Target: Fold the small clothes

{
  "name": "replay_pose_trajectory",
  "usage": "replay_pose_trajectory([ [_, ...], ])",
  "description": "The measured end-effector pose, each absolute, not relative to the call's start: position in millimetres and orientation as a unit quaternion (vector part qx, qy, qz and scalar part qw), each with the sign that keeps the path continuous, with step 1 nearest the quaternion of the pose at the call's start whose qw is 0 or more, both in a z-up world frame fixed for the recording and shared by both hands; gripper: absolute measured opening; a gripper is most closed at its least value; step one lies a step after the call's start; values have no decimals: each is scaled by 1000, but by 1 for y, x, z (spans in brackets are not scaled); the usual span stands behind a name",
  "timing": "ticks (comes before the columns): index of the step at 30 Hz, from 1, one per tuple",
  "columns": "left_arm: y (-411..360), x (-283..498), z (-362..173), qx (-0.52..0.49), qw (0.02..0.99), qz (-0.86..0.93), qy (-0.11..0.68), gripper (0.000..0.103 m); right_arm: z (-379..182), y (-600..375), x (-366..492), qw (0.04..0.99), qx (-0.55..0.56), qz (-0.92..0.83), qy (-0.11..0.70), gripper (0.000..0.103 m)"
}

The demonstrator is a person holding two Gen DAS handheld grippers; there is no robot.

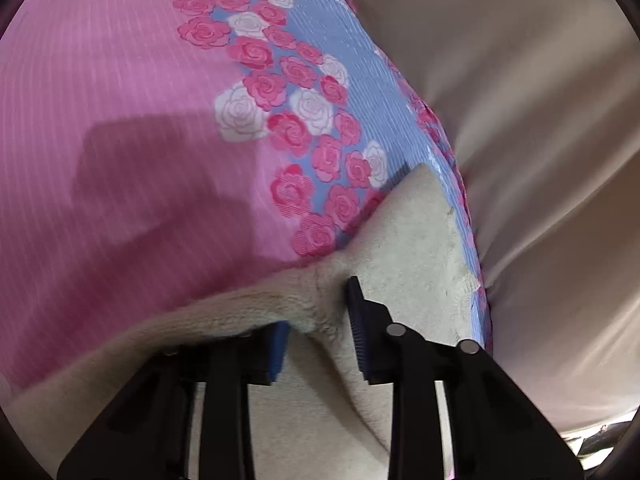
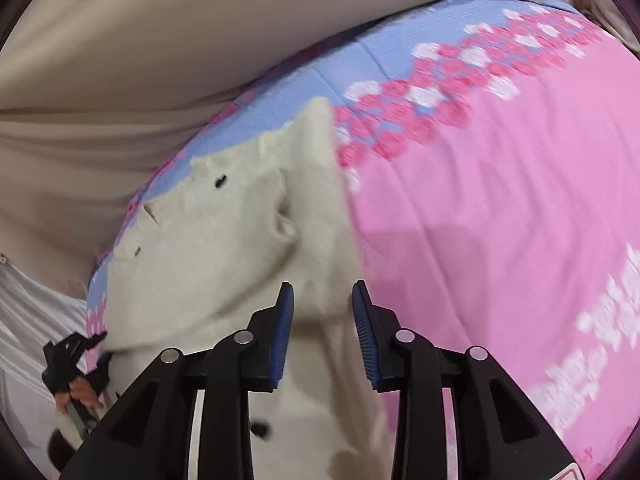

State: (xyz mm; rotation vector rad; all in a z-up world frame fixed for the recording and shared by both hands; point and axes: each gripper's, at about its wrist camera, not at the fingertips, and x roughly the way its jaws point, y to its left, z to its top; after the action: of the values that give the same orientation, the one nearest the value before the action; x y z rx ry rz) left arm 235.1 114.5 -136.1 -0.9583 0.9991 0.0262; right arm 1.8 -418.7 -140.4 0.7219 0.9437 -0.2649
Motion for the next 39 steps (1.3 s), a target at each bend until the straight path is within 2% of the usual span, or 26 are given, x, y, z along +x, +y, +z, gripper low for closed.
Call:
replay_pose_trajectory([
  [7,104,236,-130,-410,792,39,452,25,-146,-422,3,824,351,-122,428,33],
  [8,104,235,-130,-410,792,42,451,26,-149,-420,6,826,347,-119,429,38],
  [9,102,236,-129,-403,793,43,454,26,-157,-416,15,822,337,-116,444,50],
  [15,105,225,-116,-364,805,15,468,26,-146,-407,-8,826,334,-103,442,50],
  [17,108,211,-112,-336,811,-1,480,30,-147,-401,-30,821,337,-93,452,50],
  [19,117,193,-109,-314,818,0,482,39,-151,-393,-49,813,337,-87,467,50],
  [23,139,155,-107,-305,824,11,477,41,-156,-379,-80,812,315,-93,482,50],
  [25,138,147,-98,-296,833,20,467,48,-145,-378,-76,827,307,-88,463,51],
  [29,122,161,-87,-358,821,-7,446,62,-111,-368,-21,853,292,-33,431,51],
  [30,115,171,-90,-378,811,-11,447,71,-100,-358,4,861,279,-11,426,51],
  [32,105,187,-101,-403,793,-9,456,73,-83,-333,58,868,251,37,428,51],
  [33,100,199,-112,-411,782,3,468,71,-76,-318,80,872,235,56,425,51],
  [35,101,209,-121,-420,775,17,471,56,-62,-282,134,877,197,96,427,51],
  [37,109,215,-128,-434,769,26,468,35,-57,-237,186,872,166,142,438,51],
  [39,119,218,-131,-437,768,24,468,25,-58,-188,237,868,122,173,449,53],
])
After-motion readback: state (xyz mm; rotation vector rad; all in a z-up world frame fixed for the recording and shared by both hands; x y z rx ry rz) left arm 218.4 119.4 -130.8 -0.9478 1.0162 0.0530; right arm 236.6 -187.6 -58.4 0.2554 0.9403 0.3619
